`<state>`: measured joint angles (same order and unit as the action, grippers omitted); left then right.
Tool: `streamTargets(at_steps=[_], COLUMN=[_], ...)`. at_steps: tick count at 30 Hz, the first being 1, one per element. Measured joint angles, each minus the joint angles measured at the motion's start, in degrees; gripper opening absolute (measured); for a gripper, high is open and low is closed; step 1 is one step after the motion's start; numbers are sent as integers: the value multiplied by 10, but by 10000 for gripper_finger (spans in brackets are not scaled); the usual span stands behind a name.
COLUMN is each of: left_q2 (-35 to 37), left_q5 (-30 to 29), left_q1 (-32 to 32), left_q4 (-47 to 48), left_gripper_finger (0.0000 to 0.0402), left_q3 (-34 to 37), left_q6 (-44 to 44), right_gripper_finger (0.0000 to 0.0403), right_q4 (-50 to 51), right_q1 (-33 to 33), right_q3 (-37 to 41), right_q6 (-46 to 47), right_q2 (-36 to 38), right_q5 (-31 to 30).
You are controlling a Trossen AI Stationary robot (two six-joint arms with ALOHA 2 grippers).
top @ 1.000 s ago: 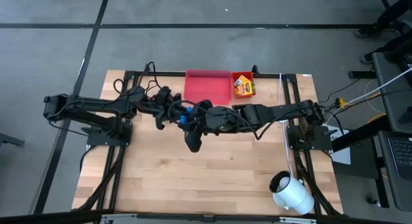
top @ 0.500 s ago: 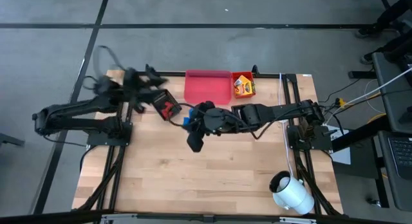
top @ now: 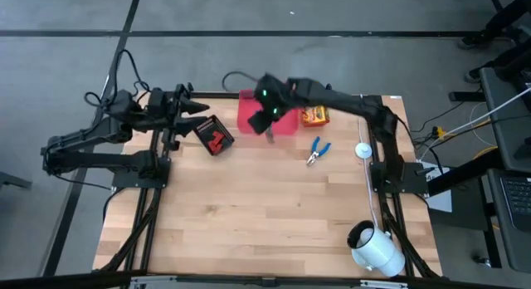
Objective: Pick & Place School Supplies
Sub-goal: Put the blue puncher into the pink bin
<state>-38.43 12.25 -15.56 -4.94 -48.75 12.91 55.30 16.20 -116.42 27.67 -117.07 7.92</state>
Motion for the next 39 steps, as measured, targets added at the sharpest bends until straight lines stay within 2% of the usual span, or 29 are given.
streamTargets(at_steps=[4, 9, 16, 23, 31, 39], left_q2=[-10, -28, -71, -116, -153, -159], left_q5=[-14, -45, -91, -130, -157, -192], left_q1=[19, 39, 68, 93, 115, 133], left_q4=[6, 4, -35, -85, -109, -121], left_gripper_finger=[154, 149, 147, 145, 143, 143], left_q3=[0, 0, 1, 1, 1, 1], left_q6=[-1, 5, 8, 18, 43, 45], right_gripper_finger=[51, 51, 51, 51, 51, 51], right_q4=[35, 116, 145, 90, -16, -10], right_q1=[73, 112, 121, 120, 123, 125], right_q3=[0, 0, 0, -2, -28, -27], right_q6=[-112, -252, -370, -399, -355, -364], right_q2=[-37, -59, -82, -85, -86, -133], right_q5=[39, 53, -16, -17, 22, 15])
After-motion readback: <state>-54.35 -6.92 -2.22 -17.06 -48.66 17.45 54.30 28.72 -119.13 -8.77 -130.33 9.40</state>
